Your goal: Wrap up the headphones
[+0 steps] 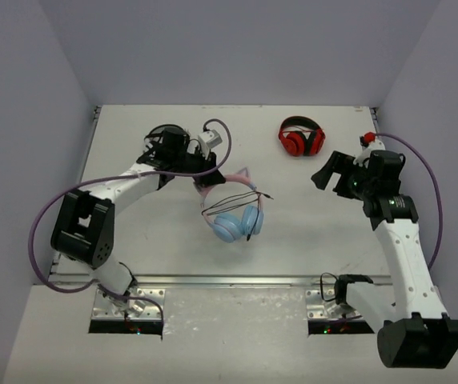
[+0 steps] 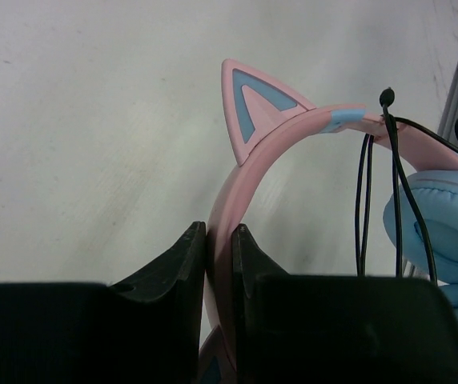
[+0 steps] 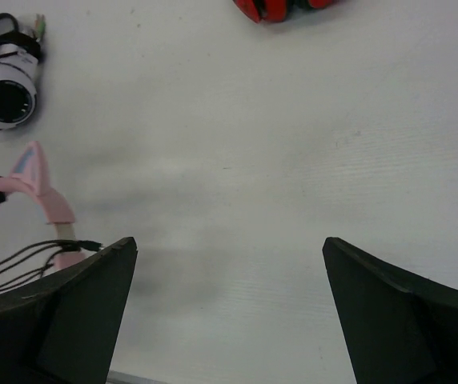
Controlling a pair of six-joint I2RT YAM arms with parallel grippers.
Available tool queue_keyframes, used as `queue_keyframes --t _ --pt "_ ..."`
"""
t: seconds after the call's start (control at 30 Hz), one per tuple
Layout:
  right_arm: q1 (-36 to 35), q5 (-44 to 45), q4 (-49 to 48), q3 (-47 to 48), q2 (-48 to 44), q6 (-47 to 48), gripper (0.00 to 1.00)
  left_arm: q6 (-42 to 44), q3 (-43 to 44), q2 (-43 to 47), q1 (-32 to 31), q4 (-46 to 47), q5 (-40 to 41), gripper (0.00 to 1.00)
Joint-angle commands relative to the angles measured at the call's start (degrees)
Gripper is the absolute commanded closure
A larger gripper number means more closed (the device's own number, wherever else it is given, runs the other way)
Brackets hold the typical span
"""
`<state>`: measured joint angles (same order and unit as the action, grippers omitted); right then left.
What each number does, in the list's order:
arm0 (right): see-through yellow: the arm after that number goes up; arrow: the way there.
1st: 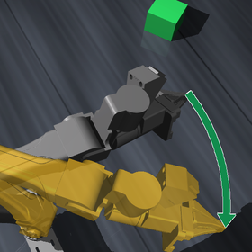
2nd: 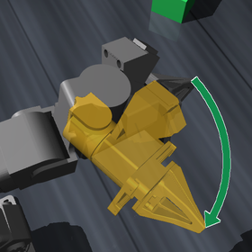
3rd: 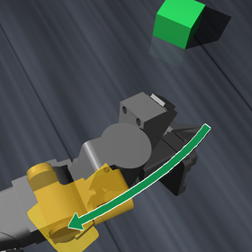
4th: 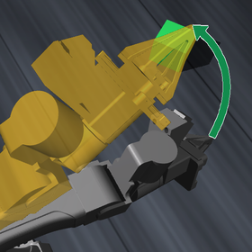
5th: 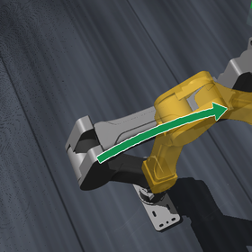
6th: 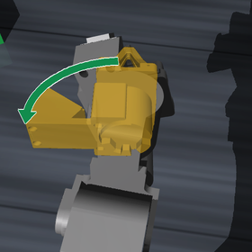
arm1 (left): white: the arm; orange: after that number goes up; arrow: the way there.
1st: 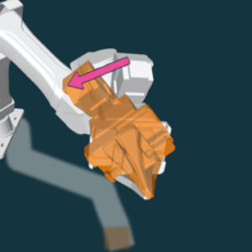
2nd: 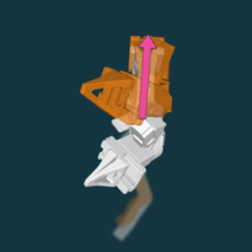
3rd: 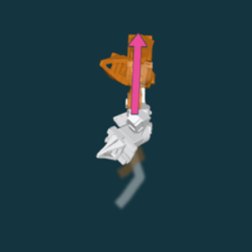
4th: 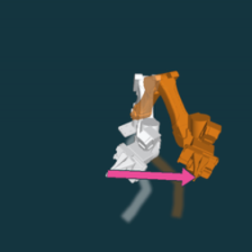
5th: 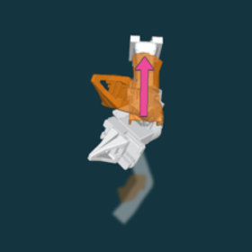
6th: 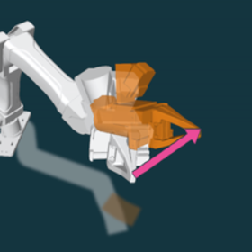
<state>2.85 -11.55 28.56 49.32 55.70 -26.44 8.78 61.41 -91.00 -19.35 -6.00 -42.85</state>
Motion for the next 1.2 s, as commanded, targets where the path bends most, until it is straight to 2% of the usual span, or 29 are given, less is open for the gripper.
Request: queue_keyframes --t 0.0,0.23,0.47,0.6,0.73,0.87,0.9,1.07,1.17 --pt "0.0 -4.6 0.9 0.1 -4.2 1.0 0.01 4.5 1.2 -3.1 -0.5 0.7 -10.6 0.98" --pt "0.0 -11.6 -1.1 -2.2 -7.2 -1.0 0.01 6.3 0.8 -9.7 -2.6 4.6 -9.8 0.94" --pt "0.0 -13.5 -2.9 -4.7 -8.1 -1.1 0.01 11.6 7.4 -20.6 -5.5 0.7 -16.2 0.91" --pt "0.0 -13.7 -3.2 -4.9 -7.5 -0.5 0.01 14.5 9.2 -24.8 -7.7 -1.2 -13.4 0.91" --pt "0.0 -14.6 -4.0 -5.5 -7.3 -0.8 0.01 13.9 9.0 -25.5 -8.1 -0.5 -12.9 0.88" --pt "0.0 -15.2 -4.9 -6.4 -7.1 -0.7 0.01 14.3 8.8 -25.1 -8.4 -1.3 -11.1 0.81" --pt "0.0 -15.3 -4.9 -6.6 -7.1 -0.6 0.01 13.6 7.7 -24.4 -8.4 -0.8 -10.3 0.76" --pt "0.0 -15.8 -5.4 -7.0 -7.8 -0.5 0.01 10.5 5.2 -23.1 -7.7 3.4 -7.1 0.74" --pt "0.0 -16.0 -5.2 -6.6 -8.1 -0.3 0.01 8.6 4.7 -22.0 -7.6 4.8 -4.9 0.63"
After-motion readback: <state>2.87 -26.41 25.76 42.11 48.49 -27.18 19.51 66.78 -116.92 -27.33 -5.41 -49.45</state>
